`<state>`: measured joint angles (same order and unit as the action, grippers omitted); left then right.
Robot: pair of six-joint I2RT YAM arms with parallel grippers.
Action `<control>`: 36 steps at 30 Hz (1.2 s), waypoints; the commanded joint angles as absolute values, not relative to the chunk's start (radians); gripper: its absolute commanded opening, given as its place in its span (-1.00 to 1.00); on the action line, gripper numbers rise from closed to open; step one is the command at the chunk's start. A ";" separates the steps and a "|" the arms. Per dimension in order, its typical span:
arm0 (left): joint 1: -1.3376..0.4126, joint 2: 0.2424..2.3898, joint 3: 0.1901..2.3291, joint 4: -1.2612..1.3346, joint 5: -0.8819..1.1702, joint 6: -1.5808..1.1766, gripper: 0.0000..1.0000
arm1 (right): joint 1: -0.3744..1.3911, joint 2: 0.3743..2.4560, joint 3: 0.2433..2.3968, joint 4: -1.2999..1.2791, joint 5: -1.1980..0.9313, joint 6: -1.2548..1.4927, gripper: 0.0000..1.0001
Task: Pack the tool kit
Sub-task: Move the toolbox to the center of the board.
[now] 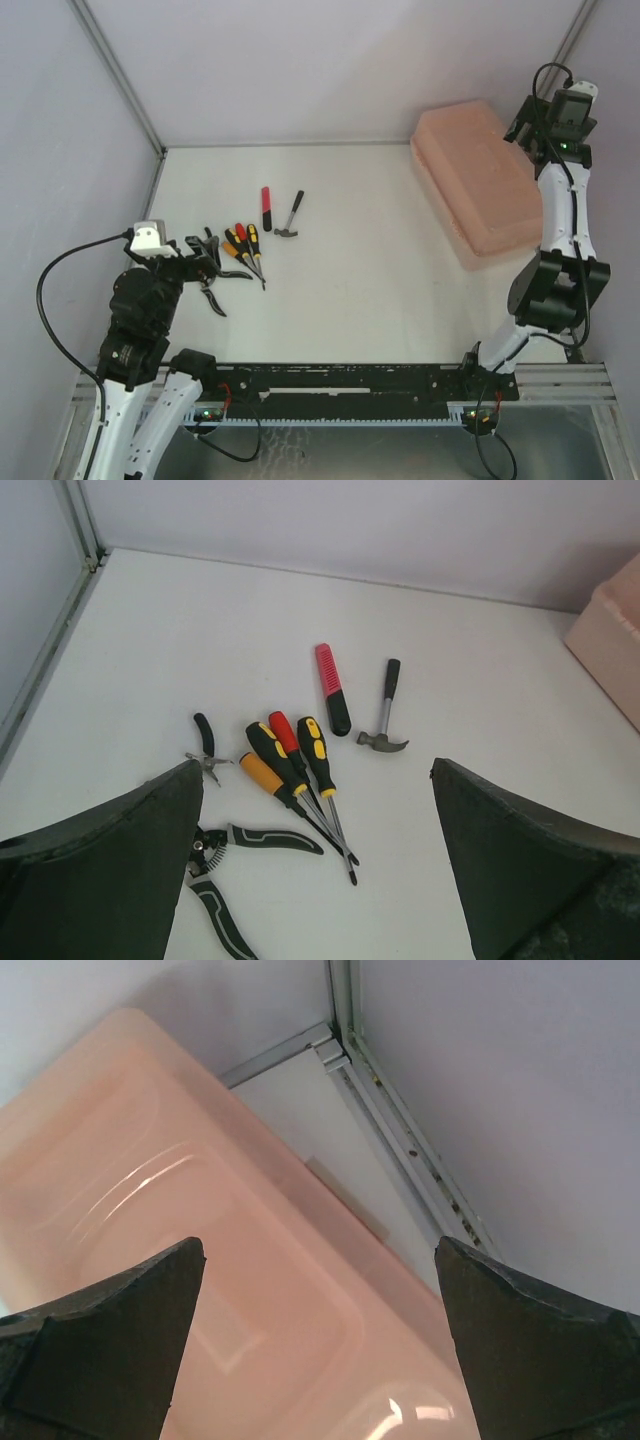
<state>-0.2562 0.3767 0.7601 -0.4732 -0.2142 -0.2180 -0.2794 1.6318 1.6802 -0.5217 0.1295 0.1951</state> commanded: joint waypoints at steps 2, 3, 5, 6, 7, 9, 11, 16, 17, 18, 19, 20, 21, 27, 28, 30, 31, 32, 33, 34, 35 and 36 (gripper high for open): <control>-0.258 0.378 0.760 -0.425 -0.174 -0.233 1.00 | -0.293 1.779 1.837 -0.463 0.142 0.138 0.98; -0.259 0.377 0.758 -0.423 -0.175 -0.232 1.00 | -0.298 1.816 1.882 -0.490 0.113 0.123 0.98; -0.257 0.374 0.756 -0.423 -0.172 -0.231 1.00 | -0.301 1.897 1.987 -0.567 0.062 0.106 0.98; -0.252 0.373 0.755 -0.423 -0.168 -0.230 1.00 | -0.300 1.955 2.040 -0.636 0.022 0.098 0.98; -0.250 0.374 0.756 -0.421 -0.160 -0.230 1.00 | -0.298 1.991 2.088 -0.681 -0.022 0.092 0.96; -0.245 0.376 0.753 -0.419 -0.151 -0.231 1.00 | -0.287 2.035 2.131 -0.746 -0.075 0.089 0.91; -0.241 0.380 0.751 -0.421 -0.144 -0.234 1.00 | -0.272 2.043 2.102 -0.762 -0.095 0.088 0.91; -0.240 0.388 0.746 -0.424 -0.135 -0.236 1.00 | -0.238 1.972 1.925 -0.736 -0.181 0.078 0.88; -0.238 0.391 0.748 -0.426 -0.133 -0.235 1.00 | -0.233 1.943 1.883 -0.722 -0.193 0.078 0.88; -0.239 0.393 0.748 -0.427 -0.130 -0.236 1.00 | -0.231 1.913 1.840 -0.712 -0.213 0.083 0.88; -0.239 0.396 0.748 -0.428 -0.128 -0.236 1.00 | -0.230 1.883 1.801 -0.702 -0.230 0.091 0.88; -0.238 0.398 0.748 -0.429 -0.125 -0.236 1.00 | -0.229 1.853 1.759 -0.695 -0.240 0.098 0.88; -0.237 0.399 0.748 -0.430 -0.122 -0.236 1.00 | -0.229 1.819 1.720 -0.689 -0.265 0.100 0.88; -0.236 0.410 0.747 -0.429 -0.094 -0.240 1.00 | -0.160 1.610 1.474 -0.660 -0.285 0.089 0.88; -0.234 0.413 0.747 -0.428 -0.087 -0.241 1.00 | -0.139 1.585 1.442 -0.662 -0.285 0.090 0.88; -0.234 0.419 0.747 -0.428 -0.079 -0.243 1.00 | -0.090 1.543 1.393 -0.679 -0.258 0.089 0.88; -0.235 0.421 0.746 -0.428 -0.075 -0.245 1.00 | -0.060 1.528 1.380 -0.694 -0.225 0.092 0.88; -0.235 0.423 0.747 -0.428 -0.072 -0.245 1.00 | -0.033 1.512 1.369 -0.704 -0.184 0.100 0.87; -0.234 0.423 0.746 -0.428 -0.068 -0.247 1.00 | -0.005 1.498 1.365 -0.719 -0.147 0.105 0.87; -0.234 0.425 0.746 -0.428 -0.067 -0.247 1.00 | 0.018 1.476 1.357 -0.726 -0.124 0.105 0.85; -0.234 0.425 0.746 -0.428 -0.067 -0.247 1.00 | 0.039 1.452 1.349 -0.721 -0.104 0.106 0.85; -0.235 0.425 0.744 -0.427 -0.066 -0.248 1.00 | 0.053 1.423 1.342 -0.709 -0.087 0.113 0.85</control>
<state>-0.2398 0.4171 0.7601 -0.4698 -0.0944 -0.2283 -0.0254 1.4952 1.3792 -0.6250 -0.1303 0.0944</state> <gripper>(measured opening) 0.998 0.926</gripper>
